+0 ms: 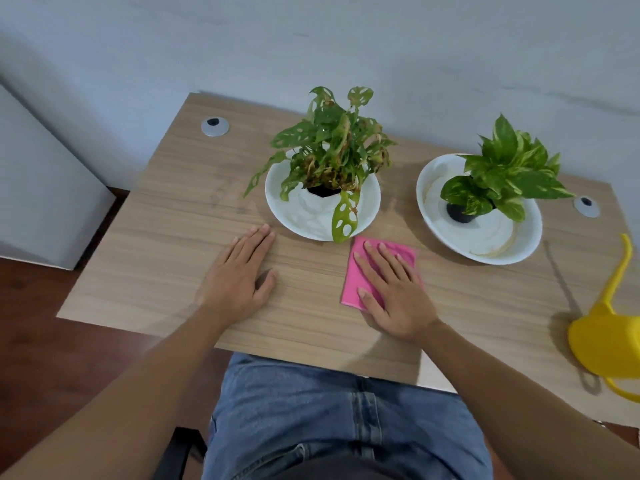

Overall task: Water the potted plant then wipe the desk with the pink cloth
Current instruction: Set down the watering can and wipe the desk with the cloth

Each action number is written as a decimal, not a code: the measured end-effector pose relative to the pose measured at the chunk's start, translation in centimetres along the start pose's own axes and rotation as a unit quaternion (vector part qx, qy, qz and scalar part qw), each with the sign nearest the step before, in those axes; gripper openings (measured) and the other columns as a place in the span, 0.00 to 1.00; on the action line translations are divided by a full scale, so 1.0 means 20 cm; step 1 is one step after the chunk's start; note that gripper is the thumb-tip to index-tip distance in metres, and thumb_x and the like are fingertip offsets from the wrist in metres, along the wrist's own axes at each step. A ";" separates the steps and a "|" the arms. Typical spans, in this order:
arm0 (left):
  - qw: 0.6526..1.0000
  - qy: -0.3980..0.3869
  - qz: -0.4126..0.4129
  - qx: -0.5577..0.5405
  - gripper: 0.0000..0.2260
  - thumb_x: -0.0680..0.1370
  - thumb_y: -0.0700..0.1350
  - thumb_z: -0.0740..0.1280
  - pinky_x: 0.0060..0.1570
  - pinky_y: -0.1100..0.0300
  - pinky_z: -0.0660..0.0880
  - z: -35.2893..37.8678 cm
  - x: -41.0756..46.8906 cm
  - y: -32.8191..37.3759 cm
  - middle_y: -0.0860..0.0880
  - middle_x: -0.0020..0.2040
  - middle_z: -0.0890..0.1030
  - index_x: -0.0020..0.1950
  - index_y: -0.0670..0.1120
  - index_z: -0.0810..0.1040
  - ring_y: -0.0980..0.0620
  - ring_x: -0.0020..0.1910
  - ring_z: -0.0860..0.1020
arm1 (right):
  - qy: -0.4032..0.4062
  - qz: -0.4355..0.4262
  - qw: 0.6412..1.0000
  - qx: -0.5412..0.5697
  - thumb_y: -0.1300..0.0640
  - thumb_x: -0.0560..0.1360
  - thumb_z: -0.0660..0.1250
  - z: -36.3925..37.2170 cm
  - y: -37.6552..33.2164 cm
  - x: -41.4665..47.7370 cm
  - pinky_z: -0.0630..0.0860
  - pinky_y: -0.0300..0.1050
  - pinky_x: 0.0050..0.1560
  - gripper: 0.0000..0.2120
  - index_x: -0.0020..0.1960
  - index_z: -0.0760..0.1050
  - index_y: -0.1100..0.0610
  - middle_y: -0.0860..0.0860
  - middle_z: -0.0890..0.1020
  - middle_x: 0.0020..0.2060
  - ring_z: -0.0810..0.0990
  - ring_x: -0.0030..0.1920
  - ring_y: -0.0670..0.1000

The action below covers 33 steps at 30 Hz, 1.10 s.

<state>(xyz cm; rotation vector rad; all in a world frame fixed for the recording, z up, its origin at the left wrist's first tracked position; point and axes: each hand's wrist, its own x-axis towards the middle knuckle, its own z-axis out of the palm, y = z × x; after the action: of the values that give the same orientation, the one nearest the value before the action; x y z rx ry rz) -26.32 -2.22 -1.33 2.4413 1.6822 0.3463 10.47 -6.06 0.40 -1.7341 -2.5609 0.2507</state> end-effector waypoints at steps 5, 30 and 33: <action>1.000 -0.008 -0.002 -0.005 0.33 0.87 0.59 0.56 0.88 0.47 0.53 -0.01 -0.01 0.01 0.52 0.91 0.55 0.91 0.49 0.55 0.53 0.90 0.51 | 0.007 -0.044 0.999 -0.007 0.39 0.88 0.54 0.03 -0.23 0.17 0.53 0.61 0.86 0.34 0.90 0.49 0.45 0.48 0.54 0.89 0.49 0.89 0.53; 0.995 -0.008 -0.097 -0.029 0.28 0.90 0.62 0.49 0.87 0.39 0.51 -0.24 -0.35 -0.58 0.57 0.91 0.48 0.90 0.62 0.50 0.53 0.90 0.46 | -0.021 -0.122 0.992 -0.027 0.38 0.90 0.50 0.07 -0.46 0.33 0.51 0.63 0.86 0.34 0.90 0.42 0.46 0.47 0.43 0.90 0.40 0.89 0.52; 0.993 0.002 -0.112 -0.022 0.28 0.90 0.62 0.49 0.88 0.39 0.49 -0.24 -0.38 -0.59 0.58 0.91 0.47 0.90 0.62 0.49 0.54 0.90 0.45 | -0.007 -0.112 0.993 -0.030 0.40 0.90 0.53 0.10 -0.52 0.36 0.52 0.63 0.86 0.35 0.91 0.43 0.48 0.47 0.42 0.90 0.41 0.89 0.53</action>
<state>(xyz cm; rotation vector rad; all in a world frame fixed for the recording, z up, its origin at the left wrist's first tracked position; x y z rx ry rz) -40.93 -5.11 -0.49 2.1925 1.9042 0.3541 -1.99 -3.43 -0.40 -1.4479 -2.7699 0.1803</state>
